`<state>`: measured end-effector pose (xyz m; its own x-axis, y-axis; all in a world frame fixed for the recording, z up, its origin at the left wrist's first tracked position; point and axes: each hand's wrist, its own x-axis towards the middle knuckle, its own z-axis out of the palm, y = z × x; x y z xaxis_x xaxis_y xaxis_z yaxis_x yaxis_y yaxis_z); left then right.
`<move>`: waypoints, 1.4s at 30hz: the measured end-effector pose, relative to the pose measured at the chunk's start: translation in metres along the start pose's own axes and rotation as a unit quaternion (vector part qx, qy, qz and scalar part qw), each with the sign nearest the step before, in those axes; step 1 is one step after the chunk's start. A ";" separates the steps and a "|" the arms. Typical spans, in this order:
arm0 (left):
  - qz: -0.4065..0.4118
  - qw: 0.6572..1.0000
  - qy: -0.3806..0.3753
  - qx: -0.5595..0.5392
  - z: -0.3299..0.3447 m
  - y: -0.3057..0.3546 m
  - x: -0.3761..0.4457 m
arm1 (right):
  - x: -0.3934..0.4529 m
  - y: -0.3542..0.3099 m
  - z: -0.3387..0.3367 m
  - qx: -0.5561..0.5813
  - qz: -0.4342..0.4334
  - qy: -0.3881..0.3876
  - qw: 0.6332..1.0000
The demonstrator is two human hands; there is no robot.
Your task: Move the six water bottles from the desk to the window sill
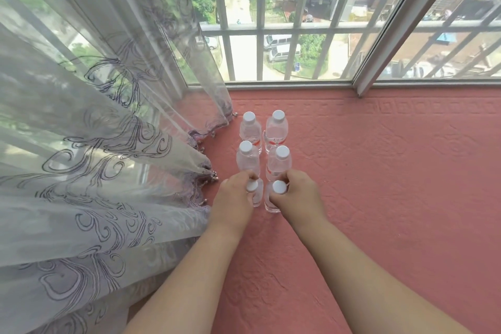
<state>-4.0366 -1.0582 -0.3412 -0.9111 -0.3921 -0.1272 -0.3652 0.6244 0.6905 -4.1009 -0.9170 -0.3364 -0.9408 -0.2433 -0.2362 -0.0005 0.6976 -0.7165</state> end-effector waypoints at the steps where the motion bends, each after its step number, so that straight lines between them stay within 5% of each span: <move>1: -0.002 1.000 -0.001 0.000 0.000 0.000 0.000 | 0.001 0.000 0.000 -0.003 -0.002 -0.002 1.000; 18: -0.006 1.000 0.024 0.005 0.004 0.000 -0.005 | 0.003 0.004 0.001 0.007 -0.018 -0.003 1.000; 25: -0.013 0.998 -0.017 0.053 -0.006 0.013 -0.003 | 0.008 -0.003 -0.007 -0.088 -0.028 -0.028 0.995; 42: 0.007 0.978 0.001 0.210 -0.133 0.115 -0.044 | -0.052 -0.114 -0.136 -0.268 -0.072 -0.019 0.961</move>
